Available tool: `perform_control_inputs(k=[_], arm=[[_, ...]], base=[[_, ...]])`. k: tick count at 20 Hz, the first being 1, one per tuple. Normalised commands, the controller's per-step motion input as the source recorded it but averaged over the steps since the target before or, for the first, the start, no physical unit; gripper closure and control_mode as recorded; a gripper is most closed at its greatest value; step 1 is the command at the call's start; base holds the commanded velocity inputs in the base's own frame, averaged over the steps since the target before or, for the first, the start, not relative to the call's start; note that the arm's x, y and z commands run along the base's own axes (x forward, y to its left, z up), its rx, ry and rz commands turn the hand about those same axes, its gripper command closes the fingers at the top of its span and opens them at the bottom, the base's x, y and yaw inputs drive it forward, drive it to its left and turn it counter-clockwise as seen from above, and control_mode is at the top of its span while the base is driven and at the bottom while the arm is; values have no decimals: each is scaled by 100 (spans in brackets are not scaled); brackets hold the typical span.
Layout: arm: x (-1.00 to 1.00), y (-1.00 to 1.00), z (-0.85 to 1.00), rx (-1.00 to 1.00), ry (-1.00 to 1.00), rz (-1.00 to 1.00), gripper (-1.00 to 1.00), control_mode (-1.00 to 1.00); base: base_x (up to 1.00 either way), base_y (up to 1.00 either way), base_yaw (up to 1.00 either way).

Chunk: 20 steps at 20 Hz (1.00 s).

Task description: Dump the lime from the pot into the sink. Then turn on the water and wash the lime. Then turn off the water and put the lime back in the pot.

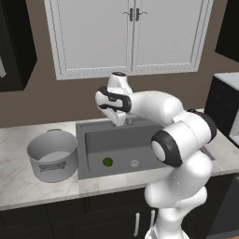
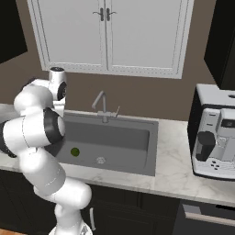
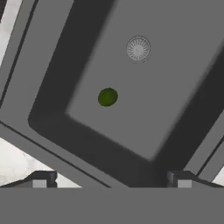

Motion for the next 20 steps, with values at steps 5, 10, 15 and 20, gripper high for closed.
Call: perform_control_inputs(k=[5,10,15,20], arm=[[4,12,-41,-6,-8,38,-100,-100],[1,1,-43,-8,-8,27,-100,-100],[17,0,-60,-11,-3,21,-100,-100],[20,0,-60,-10,-1,20,-100,-100]], base=[[0,0,0],[0,0,0],[0,0,0],[0,0,0]])
